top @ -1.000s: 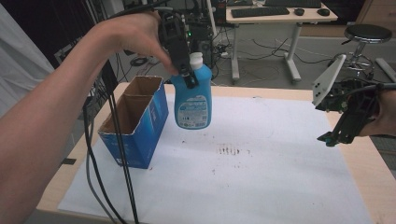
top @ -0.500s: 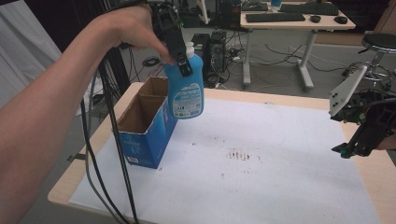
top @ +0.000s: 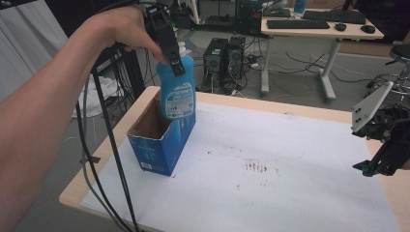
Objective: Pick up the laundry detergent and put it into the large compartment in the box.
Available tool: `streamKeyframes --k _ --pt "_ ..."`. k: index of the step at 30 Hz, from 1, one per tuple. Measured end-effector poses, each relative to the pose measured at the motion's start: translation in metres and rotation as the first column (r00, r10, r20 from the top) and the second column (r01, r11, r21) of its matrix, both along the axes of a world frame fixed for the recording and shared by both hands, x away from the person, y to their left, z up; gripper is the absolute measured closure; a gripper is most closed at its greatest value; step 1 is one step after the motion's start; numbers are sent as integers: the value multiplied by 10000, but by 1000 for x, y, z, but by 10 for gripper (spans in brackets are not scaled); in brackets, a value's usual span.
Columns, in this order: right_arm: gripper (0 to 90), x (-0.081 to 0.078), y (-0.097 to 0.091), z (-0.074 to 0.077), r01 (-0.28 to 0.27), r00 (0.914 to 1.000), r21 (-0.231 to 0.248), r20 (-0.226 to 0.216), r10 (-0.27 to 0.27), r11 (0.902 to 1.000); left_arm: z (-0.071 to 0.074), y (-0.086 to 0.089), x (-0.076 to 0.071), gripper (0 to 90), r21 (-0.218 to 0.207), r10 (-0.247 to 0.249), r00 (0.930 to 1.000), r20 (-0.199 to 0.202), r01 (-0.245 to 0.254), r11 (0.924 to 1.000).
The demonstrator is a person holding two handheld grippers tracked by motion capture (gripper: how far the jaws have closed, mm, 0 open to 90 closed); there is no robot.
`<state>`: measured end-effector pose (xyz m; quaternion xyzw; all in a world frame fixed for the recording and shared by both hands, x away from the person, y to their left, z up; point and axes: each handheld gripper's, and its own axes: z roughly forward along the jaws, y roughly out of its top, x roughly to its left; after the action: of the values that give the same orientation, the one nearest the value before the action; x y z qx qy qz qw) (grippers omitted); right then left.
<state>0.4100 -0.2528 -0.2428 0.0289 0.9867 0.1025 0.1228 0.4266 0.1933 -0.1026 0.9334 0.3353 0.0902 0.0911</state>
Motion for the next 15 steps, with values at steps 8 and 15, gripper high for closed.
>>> streamKeyframes --k 8,15 --pt "137 2 1 -3 -23 10000 -16 -38 23 10000 7 20 -4 379 -59 413 9990 141 -412 9991" --pt "137 3 2 -5 -26 10000 -38 -84 26 10000 6 34 -7 379 36 784 9967 187 -785 9969"
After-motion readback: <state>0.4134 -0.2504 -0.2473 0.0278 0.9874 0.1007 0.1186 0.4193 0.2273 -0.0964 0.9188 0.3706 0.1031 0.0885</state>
